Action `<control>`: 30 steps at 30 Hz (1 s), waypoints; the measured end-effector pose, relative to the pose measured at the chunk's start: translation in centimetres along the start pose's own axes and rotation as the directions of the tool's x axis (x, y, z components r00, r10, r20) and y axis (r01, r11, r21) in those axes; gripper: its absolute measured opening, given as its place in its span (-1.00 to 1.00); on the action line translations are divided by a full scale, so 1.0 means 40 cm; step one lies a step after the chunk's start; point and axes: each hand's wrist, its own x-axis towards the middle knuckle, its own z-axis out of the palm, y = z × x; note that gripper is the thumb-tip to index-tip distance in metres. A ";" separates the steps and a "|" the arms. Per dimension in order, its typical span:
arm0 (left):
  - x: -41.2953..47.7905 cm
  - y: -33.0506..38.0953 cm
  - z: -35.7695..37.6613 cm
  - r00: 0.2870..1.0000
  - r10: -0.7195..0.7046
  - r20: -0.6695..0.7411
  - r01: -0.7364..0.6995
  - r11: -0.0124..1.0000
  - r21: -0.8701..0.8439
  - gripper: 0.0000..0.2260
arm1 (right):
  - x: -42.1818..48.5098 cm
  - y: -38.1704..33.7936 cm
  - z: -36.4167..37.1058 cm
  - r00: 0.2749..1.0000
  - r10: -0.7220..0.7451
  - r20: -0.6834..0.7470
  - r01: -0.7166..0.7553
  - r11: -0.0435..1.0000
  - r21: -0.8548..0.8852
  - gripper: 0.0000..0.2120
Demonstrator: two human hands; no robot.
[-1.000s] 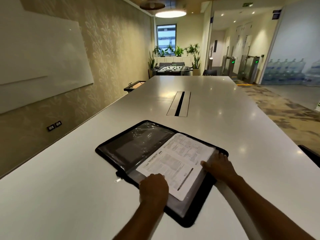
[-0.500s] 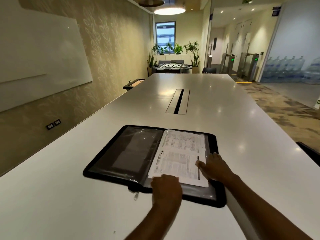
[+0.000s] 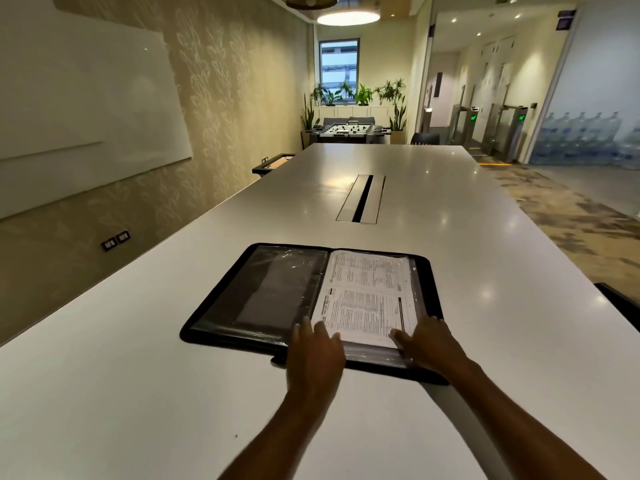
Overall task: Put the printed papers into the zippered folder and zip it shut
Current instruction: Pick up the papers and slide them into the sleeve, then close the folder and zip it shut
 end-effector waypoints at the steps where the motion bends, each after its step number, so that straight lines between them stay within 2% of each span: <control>1: -0.002 -0.014 -0.009 0.992 -0.088 -0.089 0.085 0.996 -0.029 -0.64 | -0.009 0.002 0.004 1.000 -0.001 -0.024 0.002 0.999 0.037 -0.28; 3: -0.007 -0.040 -0.025 0.949 -0.262 -0.174 0.248 0.964 -0.099 -0.53 | -0.032 0.008 0.012 0.996 0.024 -0.080 -0.020 0.998 0.052 -0.25; 5: -0.005 -0.064 -0.041 0.881 -0.462 -0.102 0.426 0.868 -0.255 -0.40 | -0.051 0.011 0.022 0.994 0.050 -0.099 -0.049 0.999 0.014 -0.18; 8: 0.007 -0.087 -0.060 0.754 -0.655 0.047 0.595 0.651 -0.472 -0.37 | -0.076 0.017 0.033 0.991 0.087 -0.099 -0.086 0.996 0.021 -0.06; 11: 0.035 -0.099 -0.090 0.598 -0.787 0.149 0.653 0.371 -0.660 -0.45 | -0.092 0.025 0.034 0.987 0.105 -0.118 -0.105 0.994 0.008 0.01; 13: 0.052 -0.112 -0.098 0.497 -0.835 0.237 0.685 0.210 -0.697 -0.44 | -0.099 0.034 0.030 0.988 0.106 -0.115 -0.107 0.994 -0.004 0.04; 15: 0.059 -0.125 -0.089 0.469 -0.825 0.316 0.679 0.108 -0.726 -0.47 | -0.101 0.046 0.023 0.988 0.113 -0.103 -0.114 0.993 -0.005 0.06; 19: 0.061 -0.132 -0.075 0.512 -0.751 0.418 0.584 -0.052 -0.810 -0.65 | -0.102 0.065 0.004 0.990 0.111 -0.088 -0.111 0.994 -0.002 0.05; 20: 0.063 -0.129 -0.074 0.517 -0.743 0.425 0.573 -0.068 -0.816 -0.67 | -0.105 0.066 0.002 0.990 0.104 -0.092 -0.104 0.995 -0.002 0.04; 22: 0.063 -0.112 -0.073 0.567 -0.725 0.391 0.540 -0.030 -0.841 -0.65 | -0.111 0.066 0.001 0.989 0.097 -0.107 -0.098 0.995 0.003 0.02; 26: 0.054 -0.061 -0.082 0.714 -0.667 0.213 0.409 0.149 -0.900 -0.61 | -0.125 0.070 0.008 0.987 0.092 -0.129 -0.090 0.996 0.024 -0.04; 30: 0.055 -0.003 -0.103 0.853 -0.522 -0.026 0.241 0.437 -0.867 -0.68 | -0.135 0.082 0.009 0.989 0.081 -0.125 -0.080 0.997 0.012 -0.12</control>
